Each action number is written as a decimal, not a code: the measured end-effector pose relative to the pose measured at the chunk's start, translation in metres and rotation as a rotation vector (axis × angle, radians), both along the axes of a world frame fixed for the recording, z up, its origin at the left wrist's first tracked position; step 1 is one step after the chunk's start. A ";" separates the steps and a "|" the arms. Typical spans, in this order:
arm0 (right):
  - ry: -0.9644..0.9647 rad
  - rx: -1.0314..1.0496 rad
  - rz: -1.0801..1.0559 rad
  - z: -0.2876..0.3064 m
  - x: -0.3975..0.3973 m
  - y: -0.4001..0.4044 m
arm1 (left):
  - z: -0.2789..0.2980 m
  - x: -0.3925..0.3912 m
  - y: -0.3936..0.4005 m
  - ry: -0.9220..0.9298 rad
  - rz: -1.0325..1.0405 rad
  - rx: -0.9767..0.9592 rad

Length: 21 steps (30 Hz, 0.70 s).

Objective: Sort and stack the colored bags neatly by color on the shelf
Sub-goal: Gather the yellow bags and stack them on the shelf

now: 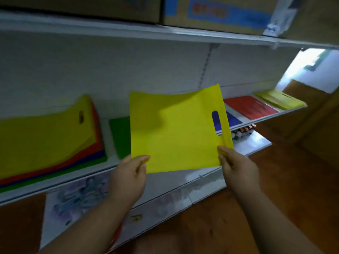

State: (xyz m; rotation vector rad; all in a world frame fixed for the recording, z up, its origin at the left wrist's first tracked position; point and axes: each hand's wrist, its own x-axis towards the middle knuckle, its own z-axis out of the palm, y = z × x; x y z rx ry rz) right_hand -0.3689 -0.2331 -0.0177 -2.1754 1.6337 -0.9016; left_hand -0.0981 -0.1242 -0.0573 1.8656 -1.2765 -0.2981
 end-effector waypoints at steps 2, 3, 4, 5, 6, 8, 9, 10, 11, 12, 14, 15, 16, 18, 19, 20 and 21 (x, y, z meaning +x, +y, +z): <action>-0.014 -0.005 -0.093 -0.007 -0.051 -0.008 | -0.001 -0.040 -0.033 -0.031 -0.101 -0.004; -0.012 -0.011 -0.143 -0.010 -0.079 -0.012 | -0.001 -0.063 -0.049 -0.046 -0.156 0.001; -0.004 -0.024 -0.196 -0.012 -0.110 -0.017 | -0.001 -0.090 -0.067 -0.057 -0.204 0.001; 0.006 -0.037 -0.246 -0.014 -0.140 -0.023 | -0.001 -0.118 -0.084 -0.065 -0.249 -0.008; 0.015 -0.043 -0.287 -0.016 -0.171 -0.028 | 0.000 -0.147 -0.102 -0.069 -0.295 -0.018; 0.031 -0.027 -0.345 -0.020 -0.230 -0.041 | 0.001 -0.205 -0.134 -0.094 -0.362 -0.030; 0.034 -0.014 -0.370 -0.021 -0.258 -0.048 | 0.001 -0.232 -0.150 -0.112 -0.387 -0.031; 0.041 0.002 -0.396 -0.022 -0.285 -0.055 | 0.001 -0.258 -0.164 -0.131 -0.409 -0.031; 0.044 0.020 -0.419 -0.023 -0.309 -0.060 | 0.002 -0.281 -0.178 -0.145 -0.425 -0.025; 0.039 0.026 -0.435 -0.022 -0.330 -0.068 | 0.004 -0.303 -0.191 -0.150 -0.437 -0.024; 0.028 0.012 -0.460 -0.017 -0.366 -0.091 | 0.010 -0.339 -0.223 -0.144 -0.462 -0.026; 0.026 0.007 -0.469 -0.015 -0.381 -0.105 | 0.011 -0.354 -0.240 -0.142 -0.472 -0.026; 0.031 0.008 -0.474 -0.015 -0.393 -0.119 | 0.011 -0.366 -0.255 -0.142 -0.479 -0.028; 0.040 0.010 -0.477 -0.019 -0.409 -0.147 | 0.006 -0.382 -0.283 -0.151 -0.481 -0.029; 0.039 0.009 -0.475 -0.022 -0.414 -0.163 | 0.002 -0.387 -0.298 -0.143 -0.475 -0.013; 0.037 0.009 -0.472 -0.024 -0.419 -0.181 | -0.002 -0.392 -0.314 -0.130 -0.466 -0.001; 0.039 0.006 -0.469 -0.026 -0.422 -0.200 | -0.006 -0.396 -0.333 -0.118 -0.464 0.002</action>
